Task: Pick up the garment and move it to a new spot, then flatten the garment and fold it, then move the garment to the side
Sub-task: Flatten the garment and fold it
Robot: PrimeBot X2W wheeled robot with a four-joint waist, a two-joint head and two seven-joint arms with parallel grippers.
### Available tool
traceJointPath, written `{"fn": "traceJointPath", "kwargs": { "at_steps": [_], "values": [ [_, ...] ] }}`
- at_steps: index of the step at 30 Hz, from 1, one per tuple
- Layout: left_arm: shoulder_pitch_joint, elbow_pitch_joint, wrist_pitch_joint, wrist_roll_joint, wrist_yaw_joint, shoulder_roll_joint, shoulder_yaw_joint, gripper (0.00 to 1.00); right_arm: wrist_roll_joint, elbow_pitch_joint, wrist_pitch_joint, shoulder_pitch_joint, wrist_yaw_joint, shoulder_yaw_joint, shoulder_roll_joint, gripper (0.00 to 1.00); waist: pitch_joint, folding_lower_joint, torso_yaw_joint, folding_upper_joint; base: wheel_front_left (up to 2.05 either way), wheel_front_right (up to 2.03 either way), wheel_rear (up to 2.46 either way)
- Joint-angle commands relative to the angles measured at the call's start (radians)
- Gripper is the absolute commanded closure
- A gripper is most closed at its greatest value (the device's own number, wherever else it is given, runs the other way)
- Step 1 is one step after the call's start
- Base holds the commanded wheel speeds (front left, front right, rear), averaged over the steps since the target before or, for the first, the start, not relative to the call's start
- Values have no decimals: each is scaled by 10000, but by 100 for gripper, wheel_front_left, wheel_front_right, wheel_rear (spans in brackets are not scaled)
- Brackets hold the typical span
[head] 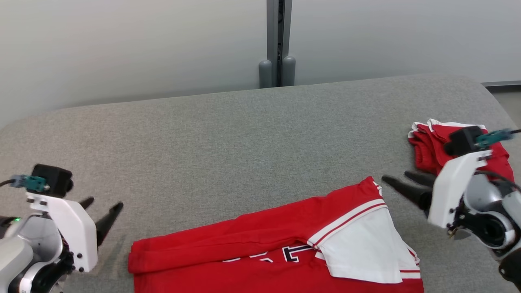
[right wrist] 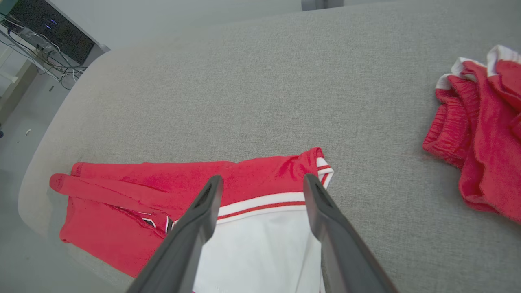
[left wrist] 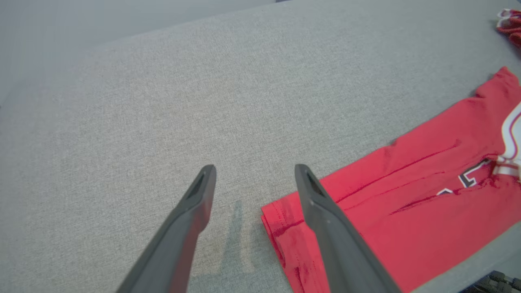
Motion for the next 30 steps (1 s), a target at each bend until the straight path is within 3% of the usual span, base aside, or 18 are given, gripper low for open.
{"fn": "traceJointPath", "kwargs": {
  "at_steps": [1, 10, 14, 18, 24, 30],
  "values": [
    [199, -86, -217, 45, 128, 64, 106, 0, -151, -114, -264, 225, 3, -218, -68, 0, -16, 0, 37, 0, 0, 0, 0],
    [1152, -1143, -3574, 106, 1581, -139, 1439, 0, -1942, -1493, -3380, 1848, 2, -2994, 1042, 0, 85, 0, 224, 0, 0, 0, 0],
    [1843, -1277, -4884, 9, 1905, -553, 1904, 0, -2685, -1680, -4365, 2523, 2, -3765, 1655, 0, 155, 0, 270, 0, 0, 0, 0],
    [2504, -1086, -5326, 335, 2151, -1051, 2582, 0, -3298, -1559, -4963, 3085, 2, -4175, 2152, 0, 186, 0, 310, 0, 0, 0, 0],
    [3799, -1084, -5374, 1622, 2028, -2409, 4505, 0, -3741, -789, -5169, 3559, 2, -4021, 2502, 0, 168, 0, 326, 0, 0, 0, 0],
    [4798, -914, -5379, 3107, 1335, -3724, 5985, 0, -3449, 898, -4969, 3506, 4, -3815, 2643, 0, 190, 0, 473, 0, 0, 0, 0]
  ]
}}
